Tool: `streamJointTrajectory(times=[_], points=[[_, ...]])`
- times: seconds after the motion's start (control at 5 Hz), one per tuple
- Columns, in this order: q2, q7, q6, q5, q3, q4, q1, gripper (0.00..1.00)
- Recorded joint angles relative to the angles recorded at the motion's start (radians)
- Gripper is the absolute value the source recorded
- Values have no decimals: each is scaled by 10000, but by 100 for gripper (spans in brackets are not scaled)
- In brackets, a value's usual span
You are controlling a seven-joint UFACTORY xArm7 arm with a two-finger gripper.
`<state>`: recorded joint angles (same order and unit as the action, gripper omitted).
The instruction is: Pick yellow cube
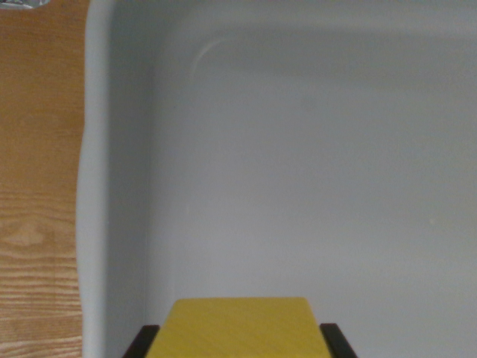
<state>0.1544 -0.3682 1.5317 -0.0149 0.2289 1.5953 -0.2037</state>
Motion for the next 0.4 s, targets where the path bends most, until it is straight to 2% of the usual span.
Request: streamJointTrajectory(times=[0.2,0.4], points=[[-100,14,383,29,12,286,7,100],[-100,14,383,29,12,286,7,100]])
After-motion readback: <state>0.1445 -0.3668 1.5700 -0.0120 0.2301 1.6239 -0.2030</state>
